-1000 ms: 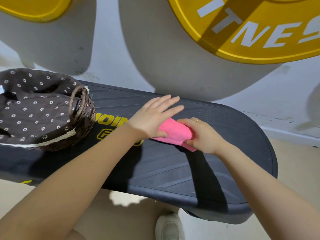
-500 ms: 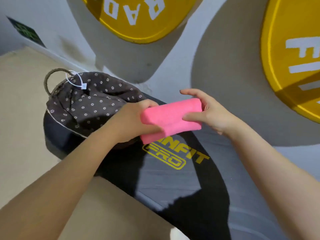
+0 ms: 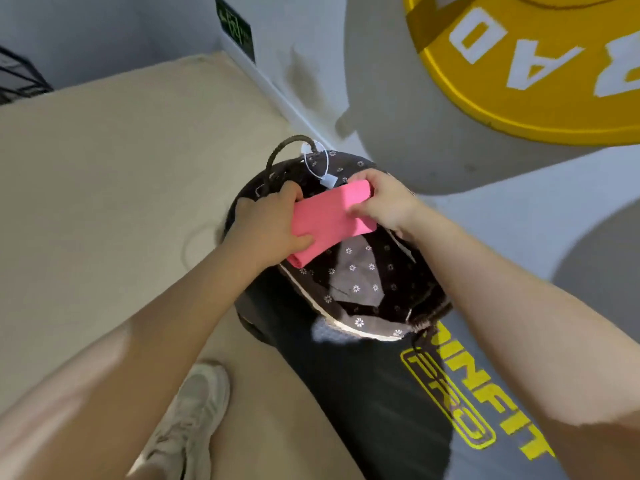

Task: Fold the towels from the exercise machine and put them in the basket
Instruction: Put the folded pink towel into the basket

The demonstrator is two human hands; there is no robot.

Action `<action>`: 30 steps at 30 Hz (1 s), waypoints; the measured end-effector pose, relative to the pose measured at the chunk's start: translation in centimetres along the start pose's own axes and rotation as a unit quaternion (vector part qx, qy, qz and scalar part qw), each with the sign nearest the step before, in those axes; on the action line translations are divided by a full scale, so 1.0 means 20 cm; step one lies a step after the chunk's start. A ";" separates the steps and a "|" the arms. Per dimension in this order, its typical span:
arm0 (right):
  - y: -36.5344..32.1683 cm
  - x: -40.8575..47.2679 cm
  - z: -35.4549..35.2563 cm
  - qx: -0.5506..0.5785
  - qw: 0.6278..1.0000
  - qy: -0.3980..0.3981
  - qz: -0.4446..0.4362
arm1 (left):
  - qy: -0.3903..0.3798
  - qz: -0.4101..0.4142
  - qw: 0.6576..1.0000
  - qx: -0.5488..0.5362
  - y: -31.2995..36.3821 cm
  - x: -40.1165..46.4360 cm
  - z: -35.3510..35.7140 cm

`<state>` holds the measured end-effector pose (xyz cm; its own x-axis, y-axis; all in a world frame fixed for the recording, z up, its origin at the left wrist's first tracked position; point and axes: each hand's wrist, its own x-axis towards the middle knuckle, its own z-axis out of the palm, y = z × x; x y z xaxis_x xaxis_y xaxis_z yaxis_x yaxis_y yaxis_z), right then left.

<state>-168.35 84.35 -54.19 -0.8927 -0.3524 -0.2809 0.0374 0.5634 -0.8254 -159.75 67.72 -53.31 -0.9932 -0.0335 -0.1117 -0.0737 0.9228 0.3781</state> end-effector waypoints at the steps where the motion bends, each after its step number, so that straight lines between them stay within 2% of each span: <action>1: 0.02 0.06 0.03 -0.013 1.000 0.002 0.008 | 0.000 0.005 0.999 0.051 -0.01 0.05 0.02; 4: 0.05 0.18 0.06 -0.101 0.993 0.039 0.044 | -0.015 0.035 0.978 0.207 0.02 0.14 0.07; 7: 0.05 0.26 0.10 -0.214 0.973 0.056 0.072 | -0.025 0.028 0.962 0.270 0.00 0.22 0.12; 9: 0.05 0.29 0.18 -0.276 0.954 0.096 0.070 | 0.025 0.030 0.954 0.297 -0.04 0.25 0.13; 11: 0.06 0.28 0.24 -0.325 0.928 0.168 0.066 | 0.096 0.096 0.937 0.322 -0.07 0.27 0.14; 12: 0.06 0.27 0.25 -0.320 0.924 0.196 0.075 | 0.113 0.155 0.931 0.312 -0.08 0.27 0.14; 14: 0.08 0.23 0.27 -0.229 0.946 0.207 0.104 | 0.115 0.250 0.922 0.272 -0.10 0.25 0.16; 16: 0.10 0.20 0.30 -0.113 0.970 0.194 0.099 | 0.104 0.251 0.923 0.271 -0.07 0.25 0.13; 20: 0.09 0.18 0.38 0.018 0.989 0.134 0.056 | -0.089 0.134 0.940 0.302 -0.08 0.29 0.14; 22: 0.09 0.18 0.39 0.031 0.992 0.102 0.071 | -0.107 0.123 0.936 0.311 -0.08 0.30 0.14; 26: 0.01 0.13 0.30 0.058 0.988 0.036 0.137 | -0.157 0.150 0.924 0.314 -0.10 0.32 0.07; 30: -0.17 -0.17 0.10 -0.007 0.983 0.061 0.174 | -0.140 0.203 0.936 0.250 0.02 0.15 -0.14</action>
<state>-164.52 82.09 -51.36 -0.8740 -0.0453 -0.4838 0.3442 0.6451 -0.6822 -163.03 66.89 -50.98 -0.8623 0.3961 -0.3154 0.4255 0.9045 -0.0275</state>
